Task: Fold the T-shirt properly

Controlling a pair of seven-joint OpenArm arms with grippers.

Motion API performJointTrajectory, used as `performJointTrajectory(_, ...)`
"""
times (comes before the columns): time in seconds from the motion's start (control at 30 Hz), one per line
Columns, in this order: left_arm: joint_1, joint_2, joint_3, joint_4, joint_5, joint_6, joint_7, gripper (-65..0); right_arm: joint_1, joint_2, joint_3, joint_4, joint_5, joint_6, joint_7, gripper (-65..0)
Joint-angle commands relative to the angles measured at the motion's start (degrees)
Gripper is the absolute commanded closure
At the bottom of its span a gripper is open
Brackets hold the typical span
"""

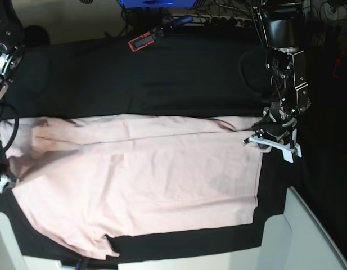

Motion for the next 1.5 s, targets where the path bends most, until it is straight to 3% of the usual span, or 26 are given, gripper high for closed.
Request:
performJointTrajectory(0.0,-1.03,-0.62,-0.18,1.25,-0.39,-0.01,-1.1,-3.0,2.01,0.82,0.3,0.91,0.84,0.0,0.98,-22.1)
performJointTrajectory(0.1,-1.03,-0.62,-0.18,1.34,-0.48,-0.01,-1.1,-17.6,2.18,0.73,0.39,1.08,1.11,0.0,0.98,-37.9)
performJointTrajectory(0.23,-0.59,-0.62,-0.18,2.83,-0.56,-0.01,-1.1,-30.9,2.01,1.26,0.48,1.61,1.19,0.0,0.98,-39.0)
performJointTrajectory(0.3,0.11,-0.62,-0.18,4.94,-0.56,-0.01,-1.01,-31.1,1.83,1.35,1.18,1.61,1.11,0.0,0.81,-39.0)
performJointTrajectory(0.57,10.92,-1.67,0.08,16.2,-0.13,-0.01,-0.75,-31.7,-8.1,1.35,16.3,5.21,1.19,0.0,0.37,-39.9)
performJointTrajectory(0.8,17.52,-1.76,-0.27,16.2,-0.21,-0.01,-1.1,-31.2,-12.58,-2.7,30.8,1.43,1.28,0.79,0.72,-40.2)
performJointTrajectory(0.97,18.66,-1.67,-0.27,16.63,-0.48,-0.01,-1.1,-31.1,-12.5,-3.66,38.45,-9.55,4.97,8.26,0.81,-40.2)
performJointTrajectory(1.03,18.75,-1.67,-0.27,16.72,-0.56,-0.01,-1.1,-31.1,-12.5,-3.31,39.33,-14.3,6.64,10.07,1.07,-40.2)
performJointTrajectory(1.23,18.84,-1.67,-0.27,16.28,-0.56,-0.01,-1.1,-31.1,-11.53,-2.17,39.16,-22.74,9.28,10.07,9.16,-40.2)
performJointTrajectory(1.47,19.63,-1.67,-0.27,16.37,-0.56,-0.01,-1.1,-31.1,-8.45,2.58,39.24,-33.91,9.81,10.07,13.47,-41.5)
